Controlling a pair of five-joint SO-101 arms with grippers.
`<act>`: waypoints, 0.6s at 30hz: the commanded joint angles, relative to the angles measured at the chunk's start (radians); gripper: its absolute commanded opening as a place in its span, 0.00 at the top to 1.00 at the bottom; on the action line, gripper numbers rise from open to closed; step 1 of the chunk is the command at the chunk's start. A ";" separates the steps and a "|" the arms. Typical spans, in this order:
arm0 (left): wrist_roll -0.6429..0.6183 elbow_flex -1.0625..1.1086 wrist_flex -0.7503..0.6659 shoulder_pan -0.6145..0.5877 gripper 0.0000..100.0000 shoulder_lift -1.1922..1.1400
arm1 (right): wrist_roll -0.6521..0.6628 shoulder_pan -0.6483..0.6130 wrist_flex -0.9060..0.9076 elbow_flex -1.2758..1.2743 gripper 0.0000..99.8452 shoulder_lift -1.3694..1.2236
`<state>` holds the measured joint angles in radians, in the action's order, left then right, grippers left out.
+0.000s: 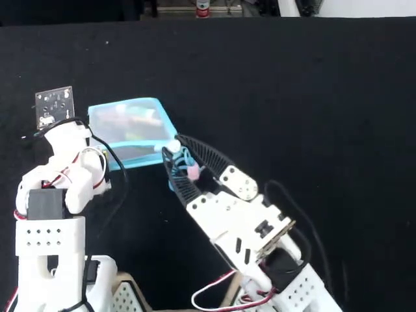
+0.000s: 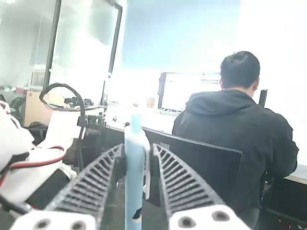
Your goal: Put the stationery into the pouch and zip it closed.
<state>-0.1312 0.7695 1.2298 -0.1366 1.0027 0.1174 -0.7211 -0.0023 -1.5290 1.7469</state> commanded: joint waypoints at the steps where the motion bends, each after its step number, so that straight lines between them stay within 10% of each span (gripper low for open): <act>1: 0.005 -0.004 -0.006 0.002 0.97 -0.005 | -0.006 -0.009 -0.051 -0.025 0.99 0.030; 18: 0.005 -0.007 -0.006 0.002 0.97 -0.005 | -0.008 -0.009 -0.239 -0.154 0.99 0.022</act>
<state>-0.1312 0.7695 1.2298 -0.1366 1.0027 0.1174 -0.7227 -0.1496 -1.6901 1.7653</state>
